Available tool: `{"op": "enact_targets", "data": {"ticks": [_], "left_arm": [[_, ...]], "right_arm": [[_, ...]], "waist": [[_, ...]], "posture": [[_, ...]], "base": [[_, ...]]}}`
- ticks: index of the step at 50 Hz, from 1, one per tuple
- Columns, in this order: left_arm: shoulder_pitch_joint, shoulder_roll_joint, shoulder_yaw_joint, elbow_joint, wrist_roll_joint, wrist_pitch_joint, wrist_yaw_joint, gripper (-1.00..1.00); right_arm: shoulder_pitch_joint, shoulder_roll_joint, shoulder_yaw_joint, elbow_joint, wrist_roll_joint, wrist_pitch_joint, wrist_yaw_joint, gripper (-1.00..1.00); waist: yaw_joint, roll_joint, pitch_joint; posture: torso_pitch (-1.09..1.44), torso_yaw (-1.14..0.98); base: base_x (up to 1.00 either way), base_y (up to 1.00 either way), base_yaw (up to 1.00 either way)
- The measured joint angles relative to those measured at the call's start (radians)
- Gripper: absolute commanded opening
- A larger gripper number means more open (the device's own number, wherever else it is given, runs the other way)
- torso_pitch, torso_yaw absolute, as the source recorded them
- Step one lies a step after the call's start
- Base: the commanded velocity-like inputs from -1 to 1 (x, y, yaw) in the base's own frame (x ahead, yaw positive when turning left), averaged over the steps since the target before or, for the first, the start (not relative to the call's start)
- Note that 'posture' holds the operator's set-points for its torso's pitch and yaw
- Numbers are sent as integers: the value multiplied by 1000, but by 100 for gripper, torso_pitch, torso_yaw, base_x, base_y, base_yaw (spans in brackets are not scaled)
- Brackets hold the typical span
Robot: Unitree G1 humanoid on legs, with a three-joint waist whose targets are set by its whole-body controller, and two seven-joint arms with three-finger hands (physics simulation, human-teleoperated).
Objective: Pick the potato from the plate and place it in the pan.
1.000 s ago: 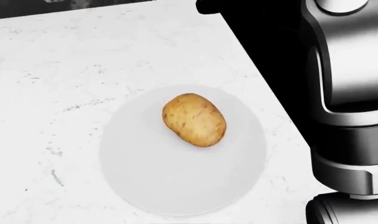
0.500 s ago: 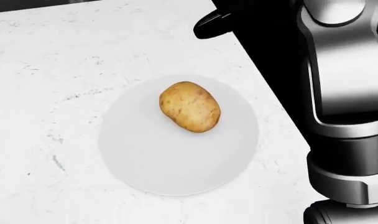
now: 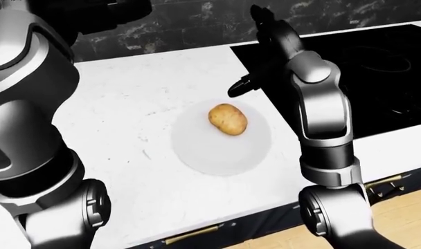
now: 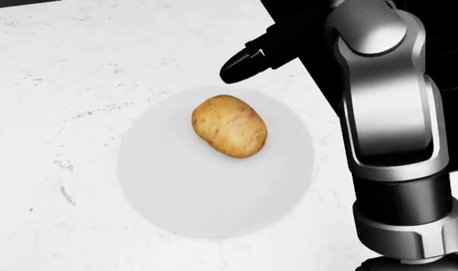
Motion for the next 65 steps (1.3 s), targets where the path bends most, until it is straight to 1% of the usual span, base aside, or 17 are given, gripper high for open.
{"op": "enact_targets", "data": {"ticks": [3, 5, 12, 20, 24, 29, 32, 39, 47, 52, 58, 59, 60, 61, 62, 63, 65], "left_arm": [[3, -1, -2, 5, 4, -4, -2, 100], [4, -2, -3, 6, 6, -3, -3, 100], [3, -4, -2, 4, 10, -4, -6, 100], [2, -5, -1, 1, 12, 0, -7, 100], [4, -5, -2, 4, 14, -2, -10, 100], [2, -7, -1, -4, 13, 3, -9, 100], [2, -6, -2, -6, 12, 2, -10, 100], [5, -7, -2, 0, 16, 1, -11, 100], [3, -10, -3, -2, 19, 2, -12, 100], [4, -11, -5, -1, 22, 0, -14, 100], [7, -12, -4, 3, 26, -1, -18, 100], [6, -12, -4, 3, 26, -1, -19, 100], [6, -12, -4, 2, 27, -1, -19, 100], [6, -12, -4, 2, 27, -2, -19, 100], [7, -12, -4, 3, 28, -4, -20, 100], [7, -12, -4, 4, 28, -5, -21, 100], [6, -13, -4, 4, 28, -4, -21, 100]], "right_arm": [[4, -14, -7, -37, 6, 26, 43, 100], [20, -27, 1, -79, 6, 50, 90, 100], [58, -35, 14, -166, 4, 111, 224, 100], [97, -29, 27, -197, -25, 117, 322, 100], [111, -11, 30, -172, -43, 87, 332, 100], [137, 27, 53, -132, -73, 42, 333, 100], [156, 38, 63, -139, -87, 32, 352, 100], [170, 38, 53, -168, -112, 28, 401, 100], [197, 38, 61, -171, -153, 18, 452, 100], [208, 43, 53, -129, -169, -8, 457, 100], [213, 41, 34, -75, -165, -42, 440, 100], [215, 41, 33, -67, -164, -48, 437, 95], [216, 41, 33, -60, -162, -51, 434, 65], [217, 40, 33, -57, -161, -53, 433, 18], [217, 40, 33, -56, -160, -53, 432, 16], [217, 40, 32, -55, -160, -54, 431, 8], [216, 39, 33, -57, -158, -55, 430, 11]], "waist": [[0, -1, 0], [-1, -3, -1], [-3, -4, 0], [-6, -2, 0], [-9, 0, -1], [-11, 3, -1], [-10, 5, 0], [-12, 5, -1], [-13, 6, -3], [-13, 8, -4], [-13, 8, -6], [-13, 8, -6], [-13, 8, -6], [-13, 8, -6], [-13, 8, -6], [-12, 8, -6], [-12, 8, -6]], "posture": [[0, 0], [0, 0], [0, 0], [0, 0], [0, 0], [0, 0], [0, 0], [0, 0], [0, 0], [0, 0], [0, 0], [0, 0], [0, 0], [0, 0], [0, 0], [0, 0], [0, 0]], "base": [[0, 0, 0], [0, 0, 0], [0, 0, 0], [0, 0, 0], [0, 0, 0], [0, 0, 0], [0, 0, 0], [0, 0, 0], [0, 0, 0], [0, 0, 0], [0, 0, 0], [0, 0, 0], [0, 0, 0], [0, 0, 0], [0, 0, 0], [0, 0, 0], [0, 0, 0]]}}
